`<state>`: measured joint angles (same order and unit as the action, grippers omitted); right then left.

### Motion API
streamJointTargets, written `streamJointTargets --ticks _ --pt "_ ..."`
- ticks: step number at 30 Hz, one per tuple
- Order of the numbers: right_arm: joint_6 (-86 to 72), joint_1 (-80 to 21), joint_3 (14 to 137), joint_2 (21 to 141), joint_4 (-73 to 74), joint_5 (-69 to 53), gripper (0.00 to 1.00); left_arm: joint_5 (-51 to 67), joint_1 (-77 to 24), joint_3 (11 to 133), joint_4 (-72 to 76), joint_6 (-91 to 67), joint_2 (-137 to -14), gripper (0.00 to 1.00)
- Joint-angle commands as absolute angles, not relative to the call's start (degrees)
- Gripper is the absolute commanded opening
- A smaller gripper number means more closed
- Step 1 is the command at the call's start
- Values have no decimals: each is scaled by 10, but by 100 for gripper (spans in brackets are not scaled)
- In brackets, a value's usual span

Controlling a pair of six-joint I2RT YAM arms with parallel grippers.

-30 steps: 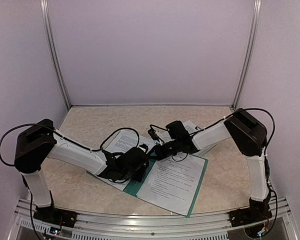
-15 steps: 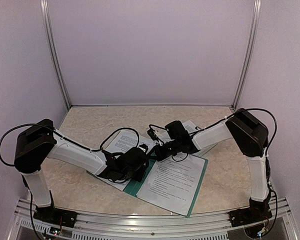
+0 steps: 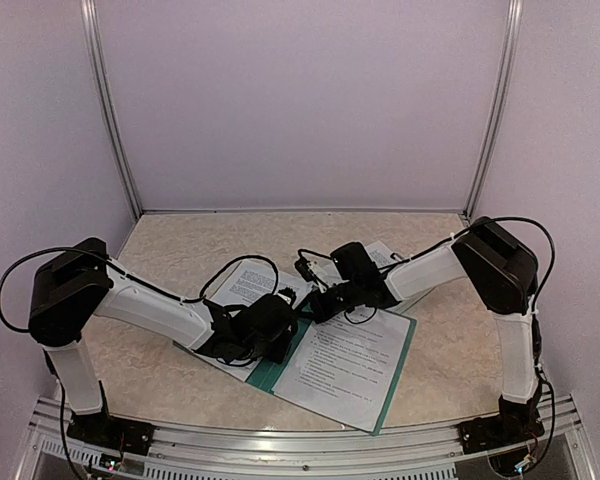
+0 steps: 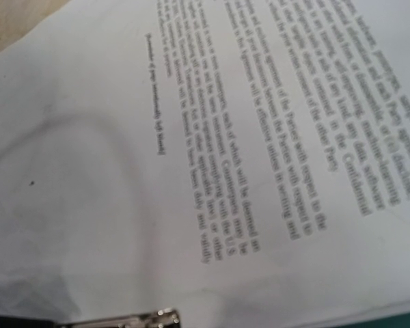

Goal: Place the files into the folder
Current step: Clamp the spring clip on the folder with some files.

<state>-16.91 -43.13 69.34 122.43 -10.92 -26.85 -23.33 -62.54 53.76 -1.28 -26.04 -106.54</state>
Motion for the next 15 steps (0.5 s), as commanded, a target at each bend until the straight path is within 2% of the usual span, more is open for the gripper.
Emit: streamJointTargets --ticks 1,15 --pt "-143 -423 646 1270 3 -147 0 -181 -630 519 -57 -259 -1065 15" --pt "-145 -423 604 1251 -12 -152 0 -186 -628 522 -65 -262 -1063 15"
